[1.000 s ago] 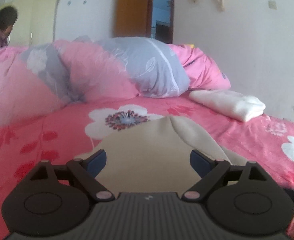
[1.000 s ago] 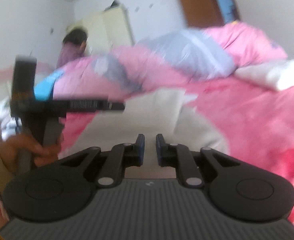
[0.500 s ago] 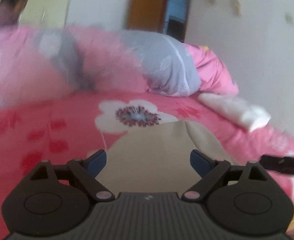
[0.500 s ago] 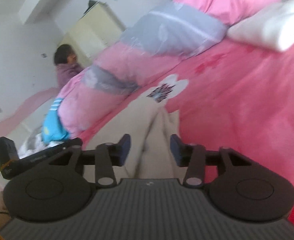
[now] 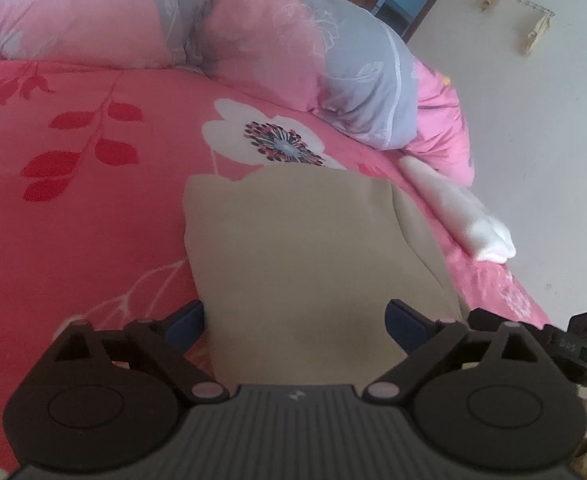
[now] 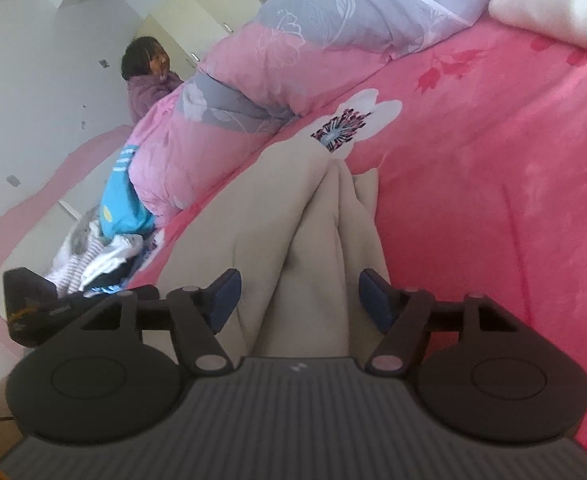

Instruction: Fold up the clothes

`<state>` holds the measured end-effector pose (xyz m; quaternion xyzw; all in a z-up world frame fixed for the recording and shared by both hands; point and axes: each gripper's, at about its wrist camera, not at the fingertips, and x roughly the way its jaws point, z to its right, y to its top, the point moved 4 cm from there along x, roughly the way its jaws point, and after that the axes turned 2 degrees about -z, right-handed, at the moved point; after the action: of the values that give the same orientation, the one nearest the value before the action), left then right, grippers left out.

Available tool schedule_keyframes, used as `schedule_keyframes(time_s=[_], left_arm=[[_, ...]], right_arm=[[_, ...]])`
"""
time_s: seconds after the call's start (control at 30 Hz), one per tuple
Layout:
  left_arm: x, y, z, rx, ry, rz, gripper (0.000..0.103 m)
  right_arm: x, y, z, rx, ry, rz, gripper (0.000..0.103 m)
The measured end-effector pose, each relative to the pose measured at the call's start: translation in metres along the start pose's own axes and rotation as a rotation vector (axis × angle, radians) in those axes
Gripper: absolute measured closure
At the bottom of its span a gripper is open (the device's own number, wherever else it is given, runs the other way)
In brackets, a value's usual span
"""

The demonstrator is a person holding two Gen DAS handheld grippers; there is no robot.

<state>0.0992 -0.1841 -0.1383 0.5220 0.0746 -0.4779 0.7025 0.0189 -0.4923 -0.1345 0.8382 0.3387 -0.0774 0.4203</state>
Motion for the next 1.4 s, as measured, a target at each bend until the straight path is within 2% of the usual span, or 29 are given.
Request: schedule_keyframes(time_s=[0.07, 0.1, 0.17, 0.23, 0.3, 0.5, 0.8, 1.17, 1.3, 1.4], left_arm=[[0.002, 0.001, 0.002, 0.0, 0.011, -0.001, 0.006], [0.002, 0.002, 0.003, -0.003, 0.015, -0.002, 0.006], [0.004, 0.003, 0.006, -0.005, 0.028, -0.005, 0.006], [0.004, 0.003, 0.012, 0.012, 0.051, -0.01, 0.006], [0.005, 0.003, 0.019, 0.046, 0.081, -0.012, 0.006], [0.005, 0.004, 0.037, 0.099, 0.15, -0.019, 0.006], [0.005, 0.005, 0.06, 0.177, 0.224, -0.017, 0.006], [0.006, 0.005, 0.064, 0.189, 0.232, -0.013, 0.006], [0.012, -0.003, 0.062, 0.223, 0.248, -0.004, 0.004], [0.01, -0.005, 0.06, 0.237, 0.236, 0.006, 0.004]], right_arm=[[0.003, 0.004, 0.005, 0.022, 0.028, -0.008, 0.039], [0.004, 0.005, 0.008, 0.029, 0.034, -0.011, 0.044], [0.006, 0.006, 0.009, 0.028, 0.028, -0.012, 0.06], [0.006, 0.006, 0.008, 0.019, 0.02, -0.007, 0.09], [0.005, 0.006, 0.008, 0.009, 0.016, 0.001, 0.094], [0.001, 0.005, -0.004, -0.108, -0.021, 0.038, 0.097], [-0.005, 0.009, -0.001, -0.111, -0.029, 0.074, 0.098], [-0.006, 0.011, 0.003, -0.099, -0.045, 0.092, 0.098], [0.0, 0.008, 0.011, -0.077, -0.074, 0.063, 0.097], [0.003, 0.007, 0.023, -0.007, -0.07, 0.036, 0.095]])
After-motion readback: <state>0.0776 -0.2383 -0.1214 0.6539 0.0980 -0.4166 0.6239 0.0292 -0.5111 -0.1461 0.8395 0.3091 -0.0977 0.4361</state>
